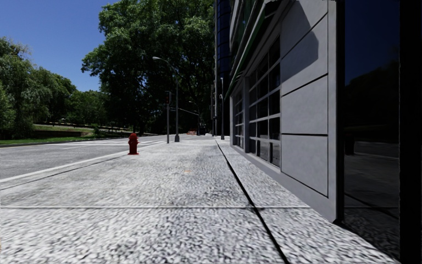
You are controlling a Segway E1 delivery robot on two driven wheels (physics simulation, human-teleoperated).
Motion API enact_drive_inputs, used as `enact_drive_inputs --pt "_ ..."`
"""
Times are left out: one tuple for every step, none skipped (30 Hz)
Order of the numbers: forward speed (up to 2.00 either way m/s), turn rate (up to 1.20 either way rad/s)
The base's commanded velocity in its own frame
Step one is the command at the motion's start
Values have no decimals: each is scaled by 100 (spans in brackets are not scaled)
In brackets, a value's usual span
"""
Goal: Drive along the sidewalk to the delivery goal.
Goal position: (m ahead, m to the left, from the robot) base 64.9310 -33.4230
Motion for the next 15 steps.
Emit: enact_drive_inputs --pt "200 0" --pt "200 0" --pt "200 0" --pt "200 0" --pt "200 0" --pt "200 0" --pt "200 0" --pt "200 0" --pt "200 0" --pt "200 0" --pt "200 0" --pt "200 0" --pt "200 0" --pt "200 0" --pt "200 0"
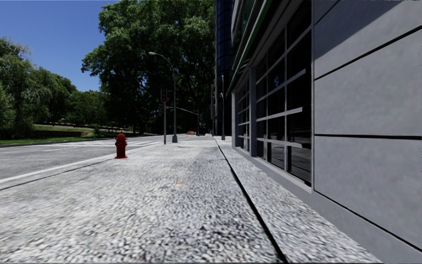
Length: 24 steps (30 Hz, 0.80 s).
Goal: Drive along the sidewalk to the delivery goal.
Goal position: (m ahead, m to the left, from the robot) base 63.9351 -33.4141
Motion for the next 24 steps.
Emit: enact_drive_inputs --pt "200 0" --pt "200 0" --pt "200 0" --pt "200 0" --pt "200 0" --pt "200 0" --pt "200 0" --pt "200 0" --pt "200 0" --pt "200 0" --pt "200 0" --pt "200 0" --pt "200 0" --pt "200 0" --pt "200 0" --pt "200 0" --pt "200 0" --pt "200 0" --pt "200 0" --pt "200 0" --pt "200 0" --pt "200 0" --pt "200 0" --pt "200 0"
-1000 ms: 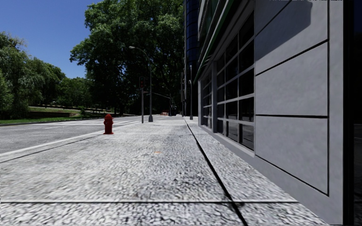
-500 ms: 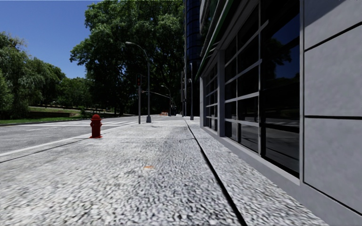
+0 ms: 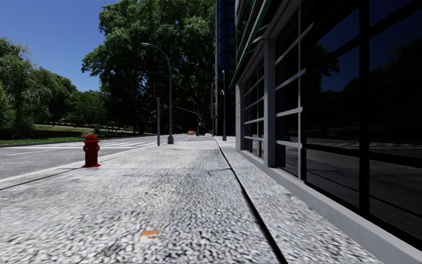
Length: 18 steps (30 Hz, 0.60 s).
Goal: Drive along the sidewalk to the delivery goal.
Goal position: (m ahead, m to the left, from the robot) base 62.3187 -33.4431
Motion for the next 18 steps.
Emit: enact_drive_inputs --pt "200 0" --pt "200 0" --pt "200 0" --pt "200 0" --pt "200 0" --pt "200 0" --pt "200 0" --pt "200 0" --pt "200 0" --pt "200 0" --pt "200 0" --pt "200 0" --pt "200 0" --pt "200 0" --pt "200 0" --pt "200 0" --pt "200 0" --pt "200 0"
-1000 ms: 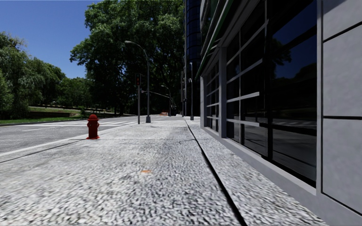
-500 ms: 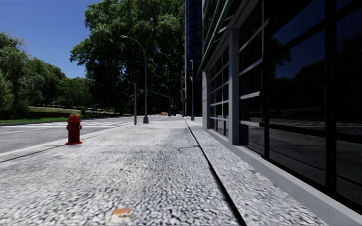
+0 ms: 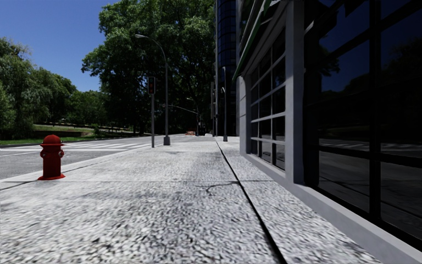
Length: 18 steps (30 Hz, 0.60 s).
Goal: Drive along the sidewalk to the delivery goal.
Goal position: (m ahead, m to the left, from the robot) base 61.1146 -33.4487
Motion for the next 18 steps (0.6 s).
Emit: enact_drive_inputs --pt "200 0" --pt "200 0" --pt "200 0" --pt "200 0" --pt "200 0" --pt "200 0" --pt "200 0" --pt "200 0" --pt "200 0" --pt "200 0" --pt "200 0" --pt "200 0" --pt "200 0" --pt "200 0" --pt "200 0" --pt "200 0" --pt "200 0" --pt "200 0"
